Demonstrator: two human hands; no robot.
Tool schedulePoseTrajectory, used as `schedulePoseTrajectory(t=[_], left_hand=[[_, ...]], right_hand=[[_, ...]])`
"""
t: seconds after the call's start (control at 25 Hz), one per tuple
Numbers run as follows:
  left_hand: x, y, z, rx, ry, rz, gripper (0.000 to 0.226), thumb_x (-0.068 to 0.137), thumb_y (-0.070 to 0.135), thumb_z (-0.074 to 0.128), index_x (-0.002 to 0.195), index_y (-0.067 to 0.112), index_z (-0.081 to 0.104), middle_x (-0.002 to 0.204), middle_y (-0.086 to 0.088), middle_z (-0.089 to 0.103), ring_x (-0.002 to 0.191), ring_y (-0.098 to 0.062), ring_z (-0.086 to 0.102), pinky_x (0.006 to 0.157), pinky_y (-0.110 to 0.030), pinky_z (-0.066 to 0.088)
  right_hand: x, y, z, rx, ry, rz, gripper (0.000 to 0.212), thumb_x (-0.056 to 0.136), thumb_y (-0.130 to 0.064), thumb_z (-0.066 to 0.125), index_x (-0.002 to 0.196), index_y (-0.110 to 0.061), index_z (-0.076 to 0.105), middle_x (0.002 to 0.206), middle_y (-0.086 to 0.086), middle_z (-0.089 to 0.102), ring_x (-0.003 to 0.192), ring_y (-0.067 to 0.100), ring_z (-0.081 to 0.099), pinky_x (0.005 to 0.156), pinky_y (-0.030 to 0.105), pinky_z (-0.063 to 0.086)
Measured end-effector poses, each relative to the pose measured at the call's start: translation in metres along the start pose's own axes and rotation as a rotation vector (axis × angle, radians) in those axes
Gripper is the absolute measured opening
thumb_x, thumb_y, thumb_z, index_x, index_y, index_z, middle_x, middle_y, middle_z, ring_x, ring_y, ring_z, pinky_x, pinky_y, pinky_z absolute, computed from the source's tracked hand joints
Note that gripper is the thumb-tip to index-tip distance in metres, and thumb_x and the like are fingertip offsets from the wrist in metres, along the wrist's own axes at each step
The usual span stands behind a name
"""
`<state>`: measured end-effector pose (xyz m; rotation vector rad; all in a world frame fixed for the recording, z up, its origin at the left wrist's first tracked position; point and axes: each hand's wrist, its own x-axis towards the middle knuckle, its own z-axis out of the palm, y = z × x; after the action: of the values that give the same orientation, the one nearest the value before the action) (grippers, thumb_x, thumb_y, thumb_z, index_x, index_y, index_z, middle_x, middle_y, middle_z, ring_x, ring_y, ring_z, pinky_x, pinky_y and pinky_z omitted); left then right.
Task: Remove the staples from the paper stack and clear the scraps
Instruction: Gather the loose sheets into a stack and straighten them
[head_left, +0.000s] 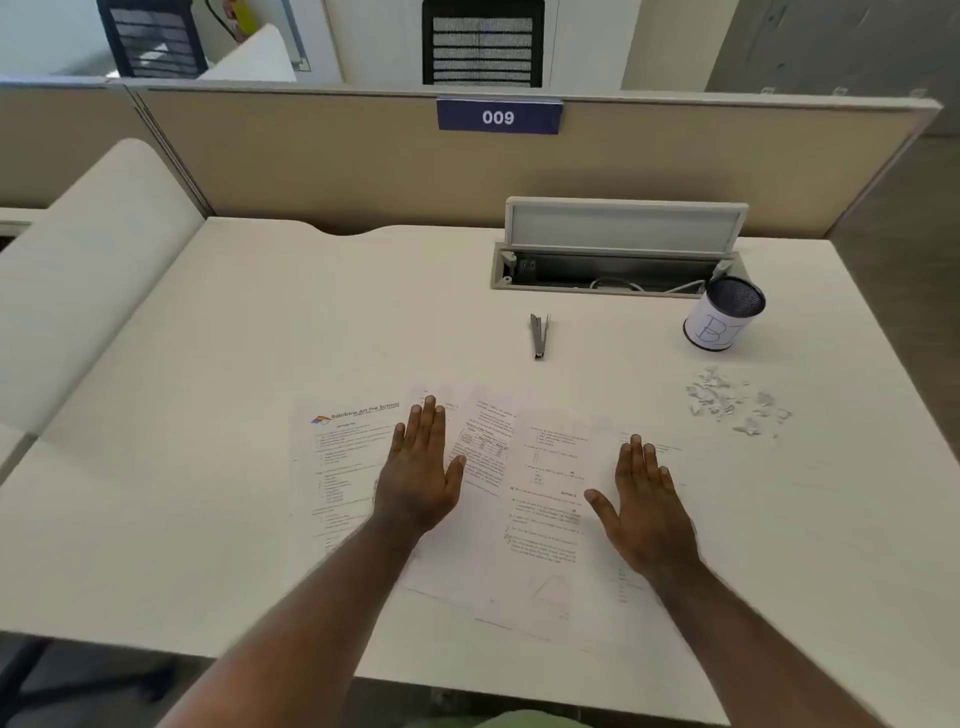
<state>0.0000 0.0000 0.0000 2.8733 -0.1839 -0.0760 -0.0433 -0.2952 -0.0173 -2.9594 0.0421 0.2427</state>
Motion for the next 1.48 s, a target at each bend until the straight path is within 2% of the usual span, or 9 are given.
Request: schedulePoseTrajectory(t=[0.44,0.52,0.64,0.76,0.88,0.96,1.16,1.36,1.48], left_hand=[[-0.035,-0.009,0.03,0.061,-0.134,-0.042,0.08,0.087,0.052,0.007,0.155,0.01,-0.002,0.165,-0.004,-0.008,0.152,-0.02,-0.007,0.12,-0.034,-0.006],[-0.037,-0.014,0.034,0.07,-0.154,-0.045,0.079,0.088,0.052,0.006,0.155,0.01,0.0,0.165,-0.004,-0.007,0.152,-0.021,-0.005,0.12,-0.035,-0.007],[-0.034,-0.023,0.029,0.026,-0.119,-0.064,0.069,0.093,0.043,0.018,0.155,0.013,0.018,0.165,-0.003,0.006,0.153,-0.023,0.006,0.121,-0.04,-0.001],[-0.027,-0.04,0.014,0.019,0.035,-0.348,0.057,0.09,0.031,0.042,0.145,0.016,0.041,0.161,-0.003,0.027,0.149,-0.024,0.022,0.12,-0.05,0.008],[-0.026,-0.065,-0.006,-0.053,0.055,-0.83,0.068,0.088,0.037,0.049,0.149,0.013,0.03,0.163,-0.006,0.02,0.148,-0.028,0.02,0.116,-0.059,0.009],[-0.028,-0.083,-0.012,-0.081,0.003,-1.009,0.08,0.086,0.048,0.049,0.15,0.007,0.024,0.161,-0.01,0.02,0.146,-0.031,0.022,0.115,-0.062,0.016],[-0.029,-0.105,-0.007,-0.1,-0.002,-1.116,0.079,0.081,0.058,0.053,0.135,0.001,0.041,0.141,-0.014,0.04,0.13,-0.033,0.037,0.105,-0.053,0.033],[-0.026,-0.103,-0.013,-0.075,0.026,-1.058,0.062,0.08,0.053,0.061,0.119,0.005,0.056,0.124,-0.017,0.047,0.121,-0.036,0.043,0.099,-0.048,0.036],[-0.021,-0.103,-0.02,-0.102,-0.001,-1.066,0.06,0.08,0.052,0.066,0.12,0.008,0.057,0.124,-0.017,0.047,0.122,-0.036,0.043,0.1,-0.048,0.036]], right_hand=[[-0.025,0.001,0.026,-0.027,-0.036,0.03,0.104,0.078,-0.075,-0.017,0.153,-0.004,0.004,0.163,0.011,0.001,0.151,0.025,0.003,0.122,0.039,0.009],[-0.026,0.0,0.026,-0.039,-0.056,0.042,0.102,0.081,-0.074,-0.015,0.153,-0.005,0.008,0.162,0.012,0.007,0.15,0.028,0.007,0.121,0.044,0.014],[-0.026,-0.001,0.023,-0.1,-0.13,0.087,0.09,0.09,-0.067,-0.001,0.149,-0.006,0.029,0.158,0.017,0.027,0.144,0.038,0.027,0.113,0.057,0.027],[-0.027,-0.002,0.022,-0.116,-0.157,0.119,0.083,0.094,-0.06,0.003,0.143,-0.005,0.042,0.152,0.02,0.038,0.137,0.043,0.039,0.104,0.063,0.037],[-0.028,-0.002,0.022,-0.11,-0.129,0.113,0.086,0.094,-0.06,-0.001,0.141,-0.005,0.045,0.15,0.02,0.04,0.135,0.042,0.042,0.102,0.061,0.04],[-0.028,-0.002,0.022,-0.108,-0.128,0.116,0.087,0.093,-0.061,-0.002,0.141,-0.005,0.044,0.151,0.02,0.039,0.135,0.042,0.042,0.102,0.06,0.041],[-0.027,-0.002,0.024,-0.105,-0.117,0.101,0.093,0.088,-0.065,-0.009,0.147,-0.007,0.036,0.156,0.018,0.03,0.142,0.039,0.032,0.109,0.057,0.034],[-0.028,-0.006,0.022,-0.091,-0.132,0.101,0.087,0.089,-0.064,-0.001,0.148,-0.009,0.033,0.158,0.017,0.026,0.143,0.038,0.029,0.111,0.057,0.032],[-0.028,-0.005,0.022,-0.09,-0.136,0.109,0.092,0.088,-0.064,-0.009,0.148,-0.008,0.034,0.157,0.017,0.027,0.143,0.039,0.03,0.11,0.056,0.033]])
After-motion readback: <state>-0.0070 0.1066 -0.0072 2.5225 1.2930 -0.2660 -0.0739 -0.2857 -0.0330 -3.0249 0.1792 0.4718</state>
